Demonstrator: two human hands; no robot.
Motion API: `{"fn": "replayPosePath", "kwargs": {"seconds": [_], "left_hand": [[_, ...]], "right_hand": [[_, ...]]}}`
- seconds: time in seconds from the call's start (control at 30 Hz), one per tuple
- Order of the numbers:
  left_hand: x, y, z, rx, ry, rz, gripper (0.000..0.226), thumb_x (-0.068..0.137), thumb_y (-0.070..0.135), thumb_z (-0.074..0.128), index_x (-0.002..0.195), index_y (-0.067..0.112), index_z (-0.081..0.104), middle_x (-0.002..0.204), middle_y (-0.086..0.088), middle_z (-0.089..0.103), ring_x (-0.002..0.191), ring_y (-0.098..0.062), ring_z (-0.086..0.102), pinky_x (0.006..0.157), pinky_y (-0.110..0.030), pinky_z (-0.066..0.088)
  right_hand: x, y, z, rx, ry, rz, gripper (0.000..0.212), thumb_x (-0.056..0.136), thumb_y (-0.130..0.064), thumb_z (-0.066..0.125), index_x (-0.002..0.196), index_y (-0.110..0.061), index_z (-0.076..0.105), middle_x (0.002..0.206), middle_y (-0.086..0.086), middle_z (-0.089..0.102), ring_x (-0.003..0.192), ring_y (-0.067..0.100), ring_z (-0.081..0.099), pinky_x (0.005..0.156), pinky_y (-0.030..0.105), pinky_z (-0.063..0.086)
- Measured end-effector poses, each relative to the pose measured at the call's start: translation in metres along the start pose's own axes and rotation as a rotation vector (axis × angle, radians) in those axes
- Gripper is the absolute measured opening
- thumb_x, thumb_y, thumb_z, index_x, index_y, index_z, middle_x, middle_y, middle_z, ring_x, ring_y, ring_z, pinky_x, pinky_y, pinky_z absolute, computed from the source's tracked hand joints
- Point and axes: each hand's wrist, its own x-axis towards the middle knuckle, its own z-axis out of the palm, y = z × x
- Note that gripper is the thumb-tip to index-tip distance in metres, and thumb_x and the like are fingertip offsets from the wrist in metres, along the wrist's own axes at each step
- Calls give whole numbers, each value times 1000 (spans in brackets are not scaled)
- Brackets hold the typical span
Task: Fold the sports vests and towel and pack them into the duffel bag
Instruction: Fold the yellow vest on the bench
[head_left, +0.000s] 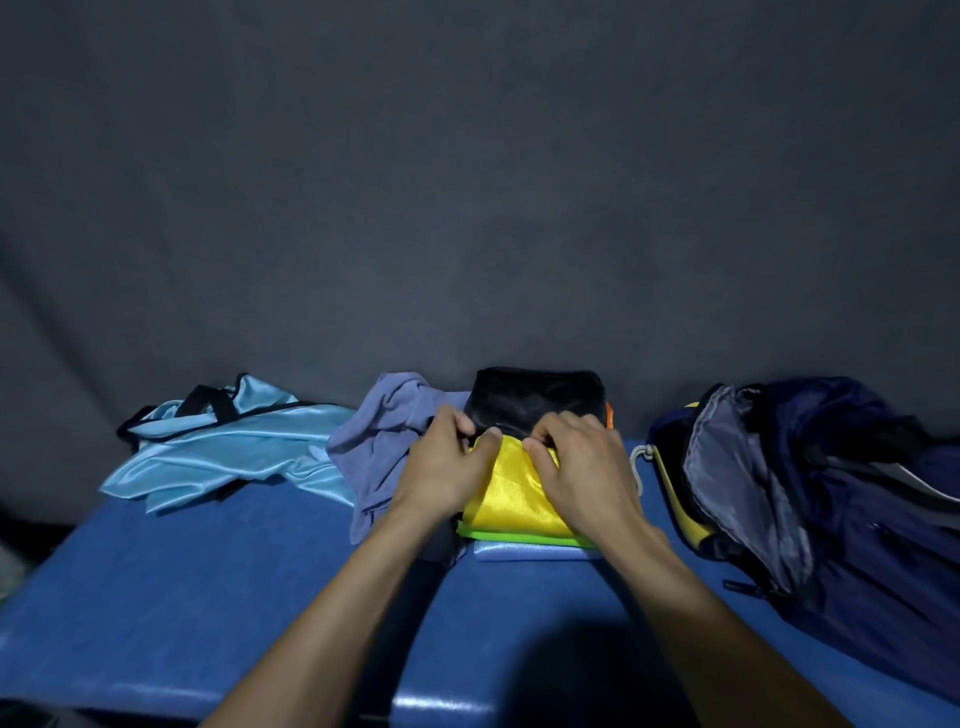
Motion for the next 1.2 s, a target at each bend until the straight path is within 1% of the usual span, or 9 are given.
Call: {"fn": "replayPosePath", "kwargs": {"seconds": [0.1, 0.23, 0.37, 0.57, 0.8, 0.93, 1.0, 1.1, 1.2], "left_hand": [[6, -9, -5, 101, -115, 227, 20, 101, 40, 53, 121, 36, 53, 88, 5, 68, 79, -13, 64, 72, -33, 50], [20, -22, -10, 120, -212, 335, 8, 105, 32, 50, 104, 32, 58, 81, 3, 65, 71, -13, 57, 71, -40, 49], [21, -26, -2, 58, -154, 256, 25, 107, 26, 48, 83, 30, 53, 69, 10, 55, 64, -6, 47, 64, -33, 39], [27, -22, 5, 2, -177, 163, 30, 107, 29, 48, 78, 27, 52, 65, 11, 49, 62, -7, 44, 62, -32, 36], [19, -25, -19, -252, -251, 7, 14, 103, 21, 58, 91, 20, 65, 78, 5, 60, 69, -8, 53, 68, -27, 46], [-3, -27, -39, -283, -309, -51, 13, 98, 5, 63, 86, 9, 66, 70, -5, 61, 56, -9, 57, 56, -21, 49], [-12, -28, -36, -292, -335, -74, 21, 96, -3, 60, 80, 9, 65, 62, -5, 55, 50, -12, 53, 49, -20, 46], [-15, -34, -25, -262, -284, -73, 25, 94, -6, 61, 77, 11, 66, 55, 2, 56, 49, -9, 50, 51, -20, 44], [-15, -39, -17, -255, -212, -72, 16, 91, -2, 66, 80, 9, 69, 54, 6, 58, 50, -8, 49, 53, -21, 42]], "right_hand": [[1, 0, -1, 19, -1, 10, 19, 100, -37, 56, 87, -24, 58, 88, -8, 61, 88, 21, 54, 78, 42, 41], [1, 1, -1, 115, 12, 18, 19, 98, -35, 60, 83, -24, 59, 82, -12, 60, 83, 17, 54, 75, 41, 43], [2, 1, -2, 239, 20, 95, 18, 95, -36, 65, 81, -24, 66, 80, -12, 66, 80, 12, 59, 70, 35, 48], [5, -3, -5, 247, 30, 230, 24, 96, -39, 65, 77, -24, 65, 74, -12, 64, 71, 6, 57, 54, 24, 35], [0, -5, 15, -153, 167, 66, 19, 96, -34, 59, 82, -21, 58, 86, -1, 59, 84, 25, 53, 72, 41, 39], [1, -6, 19, -227, 186, 62, 16, 97, -33, 57, 89, -20, 62, 91, 0, 58, 88, 26, 52, 73, 43, 41], [1, -9, 20, -207, 174, 23, 14, 100, -32, 53, 97, -22, 63, 95, -2, 59, 90, 27, 53, 75, 44, 41], [1, -16, 20, -24, 66, -66, 34, 103, -46, 37, 114, -28, 63, 107, -8, 60, 101, 21, 49, 83, 42, 39], [3, -23, 24, 85, 1, -145, 36, 99, -54, 40, 113, -31, 64, 108, -12, 59, 103, 17, 49, 85, 39, 36]]}}
